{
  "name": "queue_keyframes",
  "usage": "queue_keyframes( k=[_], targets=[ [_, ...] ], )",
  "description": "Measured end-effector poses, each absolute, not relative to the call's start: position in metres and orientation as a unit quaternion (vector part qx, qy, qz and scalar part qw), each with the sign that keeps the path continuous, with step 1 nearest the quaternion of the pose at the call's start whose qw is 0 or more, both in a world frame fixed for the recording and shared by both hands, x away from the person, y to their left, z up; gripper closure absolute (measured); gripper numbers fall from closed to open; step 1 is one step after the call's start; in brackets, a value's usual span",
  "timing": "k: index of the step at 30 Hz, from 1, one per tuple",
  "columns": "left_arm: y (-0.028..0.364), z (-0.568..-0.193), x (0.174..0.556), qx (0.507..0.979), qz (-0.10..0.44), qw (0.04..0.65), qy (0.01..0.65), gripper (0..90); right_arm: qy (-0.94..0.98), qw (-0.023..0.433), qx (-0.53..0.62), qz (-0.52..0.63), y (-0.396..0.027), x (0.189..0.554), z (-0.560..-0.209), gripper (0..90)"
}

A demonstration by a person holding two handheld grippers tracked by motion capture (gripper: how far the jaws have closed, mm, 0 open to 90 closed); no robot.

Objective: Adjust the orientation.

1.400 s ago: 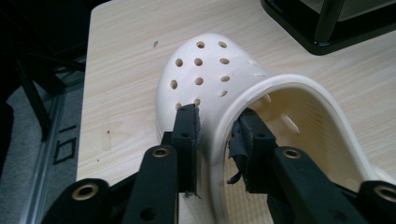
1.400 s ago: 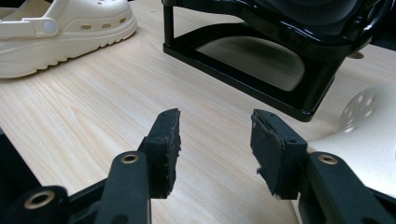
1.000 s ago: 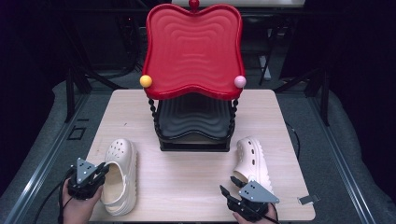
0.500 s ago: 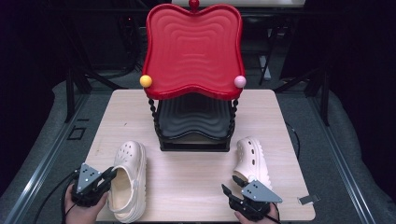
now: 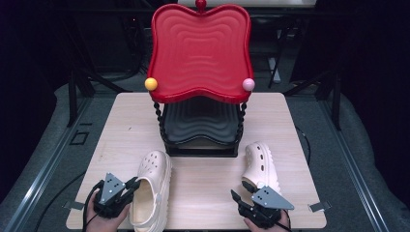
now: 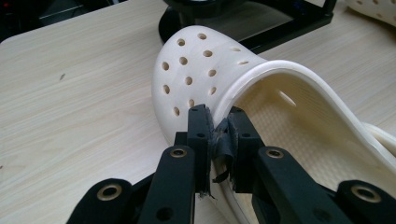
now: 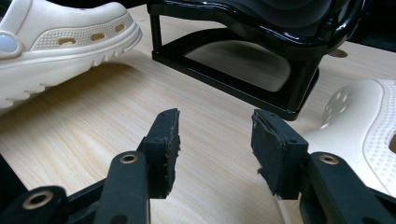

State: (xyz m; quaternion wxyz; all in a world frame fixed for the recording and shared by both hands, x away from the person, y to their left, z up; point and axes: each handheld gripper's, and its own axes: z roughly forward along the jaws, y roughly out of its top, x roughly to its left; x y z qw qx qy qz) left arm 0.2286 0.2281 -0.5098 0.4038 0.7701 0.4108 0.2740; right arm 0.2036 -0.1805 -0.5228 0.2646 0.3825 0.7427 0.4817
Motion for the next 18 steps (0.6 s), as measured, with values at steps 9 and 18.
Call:
queue_keyframes(
  k=[9, 18],
  targets=[
    [0.199, -0.51, 0.23, 0.787, 0.277, 0.397, 0.383, 81.6, 0.741, 0.264, 0.384, 0.483, -0.181, 0.204, -0.523, 51.7],
    [0.164, -0.518, 0.244, 0.805, 0.279, 0.38, 0.359, 81.6, 0.737, 0.264, 0.388, 0.486, -0.182, 0.204, -0.523, 51.6]
  ],
)
